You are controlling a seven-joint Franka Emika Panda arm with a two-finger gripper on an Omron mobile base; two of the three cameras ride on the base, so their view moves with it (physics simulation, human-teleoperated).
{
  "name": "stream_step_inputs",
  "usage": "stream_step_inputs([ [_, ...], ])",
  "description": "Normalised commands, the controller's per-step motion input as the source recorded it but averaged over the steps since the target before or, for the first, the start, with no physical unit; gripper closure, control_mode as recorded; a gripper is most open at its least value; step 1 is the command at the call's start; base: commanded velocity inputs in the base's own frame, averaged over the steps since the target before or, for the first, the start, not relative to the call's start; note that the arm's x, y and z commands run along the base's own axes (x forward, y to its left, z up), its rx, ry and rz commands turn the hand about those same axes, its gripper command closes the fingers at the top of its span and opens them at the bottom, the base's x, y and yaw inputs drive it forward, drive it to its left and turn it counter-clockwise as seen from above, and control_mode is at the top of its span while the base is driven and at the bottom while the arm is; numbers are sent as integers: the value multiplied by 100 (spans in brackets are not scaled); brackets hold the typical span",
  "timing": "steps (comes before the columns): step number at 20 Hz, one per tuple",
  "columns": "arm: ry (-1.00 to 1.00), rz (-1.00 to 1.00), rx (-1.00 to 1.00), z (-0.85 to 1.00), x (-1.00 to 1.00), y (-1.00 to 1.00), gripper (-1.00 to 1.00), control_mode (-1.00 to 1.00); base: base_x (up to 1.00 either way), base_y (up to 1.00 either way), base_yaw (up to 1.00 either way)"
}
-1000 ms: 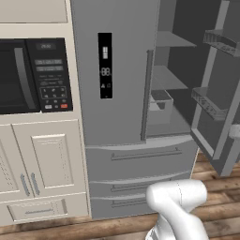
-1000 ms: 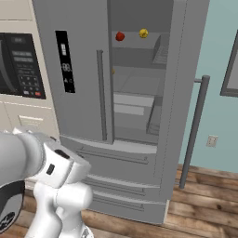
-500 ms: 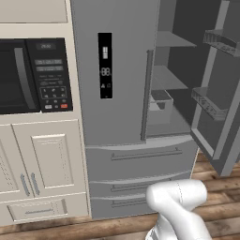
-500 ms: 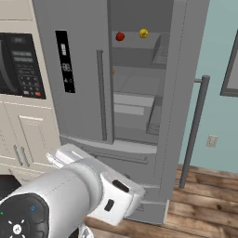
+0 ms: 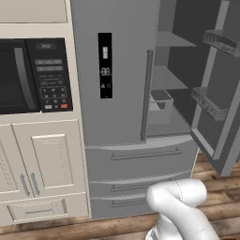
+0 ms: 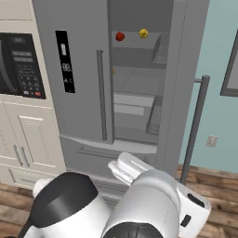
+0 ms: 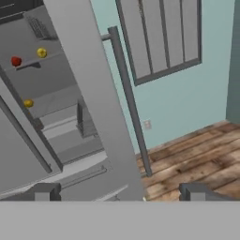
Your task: Place the bell pepper in the correct fridge rack based on whether it is a fruit or vegetable. Finally, close the fridge door.
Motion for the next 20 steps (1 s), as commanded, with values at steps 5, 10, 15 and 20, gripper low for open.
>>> stream_step_inputs([
  [5, -1, 2, -2, -26, 37, -50, -100, -100, 0, 0, 0],
  [10, 0, 0, -11, -80, 85, -25, -100, -100, 0, 0, 0],
  [15, 0, 0, 0, -25, 77, -33, -100, -100, 0, 0, 0],
  [20, 0, 0, 0, -4, 39, -62, -100, -100, 0, 0, 0],
])
